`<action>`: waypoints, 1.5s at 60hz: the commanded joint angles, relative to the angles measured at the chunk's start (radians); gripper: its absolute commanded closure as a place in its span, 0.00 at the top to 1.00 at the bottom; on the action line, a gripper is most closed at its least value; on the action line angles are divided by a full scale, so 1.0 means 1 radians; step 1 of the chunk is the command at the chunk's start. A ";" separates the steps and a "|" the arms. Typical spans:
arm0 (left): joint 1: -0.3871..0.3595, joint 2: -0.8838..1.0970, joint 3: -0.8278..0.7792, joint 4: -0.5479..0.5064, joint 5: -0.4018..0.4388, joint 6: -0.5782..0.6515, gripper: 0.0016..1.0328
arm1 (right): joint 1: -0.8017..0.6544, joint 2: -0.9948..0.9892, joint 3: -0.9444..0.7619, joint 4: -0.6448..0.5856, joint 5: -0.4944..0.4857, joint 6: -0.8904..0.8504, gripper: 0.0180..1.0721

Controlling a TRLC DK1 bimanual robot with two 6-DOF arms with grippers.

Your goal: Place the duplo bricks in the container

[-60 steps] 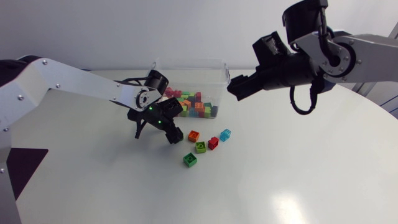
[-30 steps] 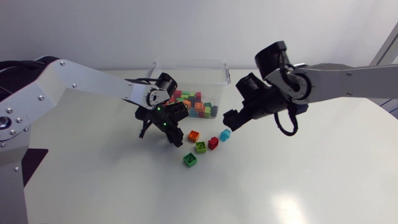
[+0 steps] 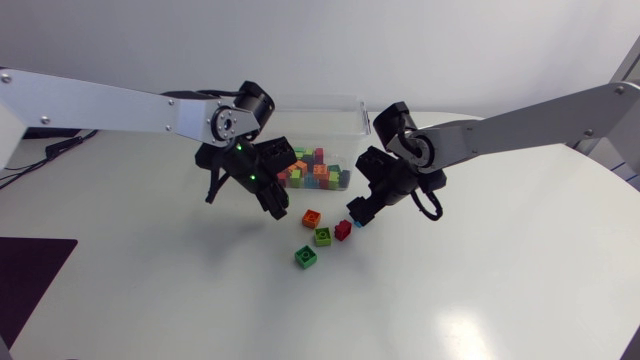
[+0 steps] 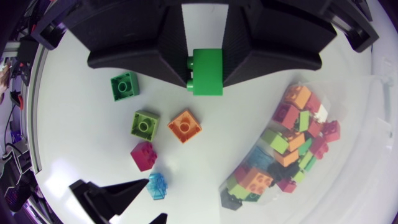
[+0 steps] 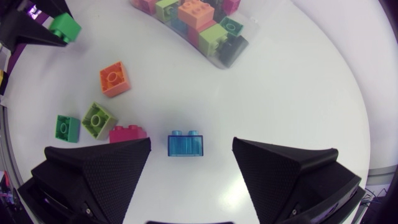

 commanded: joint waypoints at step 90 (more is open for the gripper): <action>0.117 0.096 0.305 0.456 -0.035 -0.477 0.50 | 0.023 -0.135 0.219 -0.175 -0.009 0.007 0.23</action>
